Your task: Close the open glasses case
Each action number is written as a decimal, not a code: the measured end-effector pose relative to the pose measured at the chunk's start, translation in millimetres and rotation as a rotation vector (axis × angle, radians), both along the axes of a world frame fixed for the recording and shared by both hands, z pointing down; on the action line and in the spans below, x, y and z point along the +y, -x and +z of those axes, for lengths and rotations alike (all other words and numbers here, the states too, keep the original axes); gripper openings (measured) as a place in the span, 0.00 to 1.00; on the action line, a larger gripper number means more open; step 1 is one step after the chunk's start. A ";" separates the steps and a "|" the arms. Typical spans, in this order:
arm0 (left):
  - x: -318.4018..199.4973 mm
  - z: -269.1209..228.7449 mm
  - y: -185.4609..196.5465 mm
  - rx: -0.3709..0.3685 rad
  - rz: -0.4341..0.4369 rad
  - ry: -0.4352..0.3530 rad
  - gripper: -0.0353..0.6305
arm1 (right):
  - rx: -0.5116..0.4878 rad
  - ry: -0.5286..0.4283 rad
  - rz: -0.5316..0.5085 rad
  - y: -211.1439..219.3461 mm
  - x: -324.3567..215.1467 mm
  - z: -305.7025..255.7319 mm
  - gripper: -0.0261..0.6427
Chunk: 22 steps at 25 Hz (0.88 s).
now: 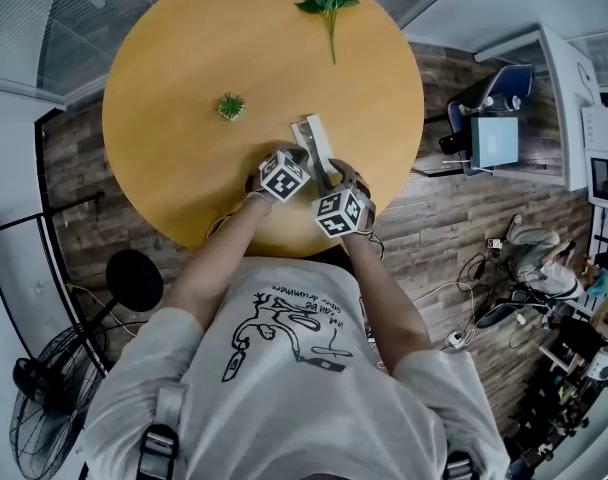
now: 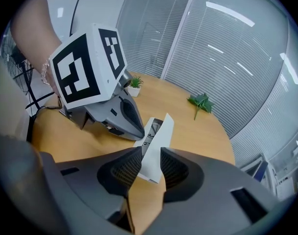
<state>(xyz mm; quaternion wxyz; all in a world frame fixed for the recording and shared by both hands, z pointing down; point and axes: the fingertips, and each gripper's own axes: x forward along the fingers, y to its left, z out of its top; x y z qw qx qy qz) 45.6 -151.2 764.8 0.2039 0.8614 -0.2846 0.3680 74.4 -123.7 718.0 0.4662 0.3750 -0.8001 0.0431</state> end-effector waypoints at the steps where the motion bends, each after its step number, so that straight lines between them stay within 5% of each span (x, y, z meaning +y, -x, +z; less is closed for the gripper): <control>1: 0.3 -0.3 -0.2 -0.001 0.002 -0.001 0.08 | -0.002 -0.002 0.008 -1.8 0.0 -0.7 0.23; 22: 0.5 0.0 -1.0 -0.011 0.011 0.001 0.08 | 0.027 0.022 0.069 -29.7 -1.5 5.1 0.10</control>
